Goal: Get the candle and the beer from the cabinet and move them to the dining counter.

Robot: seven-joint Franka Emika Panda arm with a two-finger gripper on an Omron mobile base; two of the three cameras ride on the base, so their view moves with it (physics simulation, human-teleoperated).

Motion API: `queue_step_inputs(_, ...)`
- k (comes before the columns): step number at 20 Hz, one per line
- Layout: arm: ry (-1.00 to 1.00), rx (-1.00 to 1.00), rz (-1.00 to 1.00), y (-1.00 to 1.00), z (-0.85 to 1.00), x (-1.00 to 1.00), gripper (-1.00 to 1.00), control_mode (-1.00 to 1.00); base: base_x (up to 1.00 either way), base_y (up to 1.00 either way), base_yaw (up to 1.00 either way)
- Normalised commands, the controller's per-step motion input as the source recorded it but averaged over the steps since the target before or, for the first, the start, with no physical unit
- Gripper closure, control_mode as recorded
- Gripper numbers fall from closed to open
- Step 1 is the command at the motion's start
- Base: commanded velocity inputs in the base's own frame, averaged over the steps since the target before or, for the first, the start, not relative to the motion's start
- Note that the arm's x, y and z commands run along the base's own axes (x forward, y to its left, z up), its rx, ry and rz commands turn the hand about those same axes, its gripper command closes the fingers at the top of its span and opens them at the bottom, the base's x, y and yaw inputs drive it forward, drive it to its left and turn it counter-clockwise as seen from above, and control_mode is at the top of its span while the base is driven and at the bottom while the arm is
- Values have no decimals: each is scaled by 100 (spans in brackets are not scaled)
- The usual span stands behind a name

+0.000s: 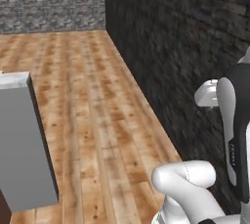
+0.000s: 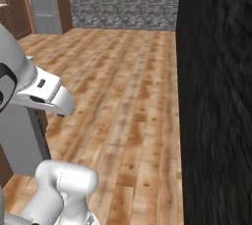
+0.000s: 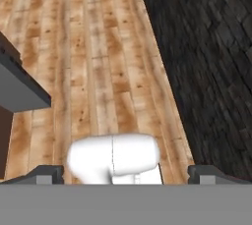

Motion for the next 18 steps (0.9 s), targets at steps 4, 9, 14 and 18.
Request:
queue_step_inputs(4,0,0,0,0,0,0,-100,100,89,-14,9)
queue_step_inputs(9,0,0,0,0,0,0,-100,100,100,-18,27)
queue_step_inputs(14,0,0,0,0,0,0,-100,100,100,-38,24)
queue_step_inputs(18,0,0,0,0,0,0,-100,100,100,-54,6)
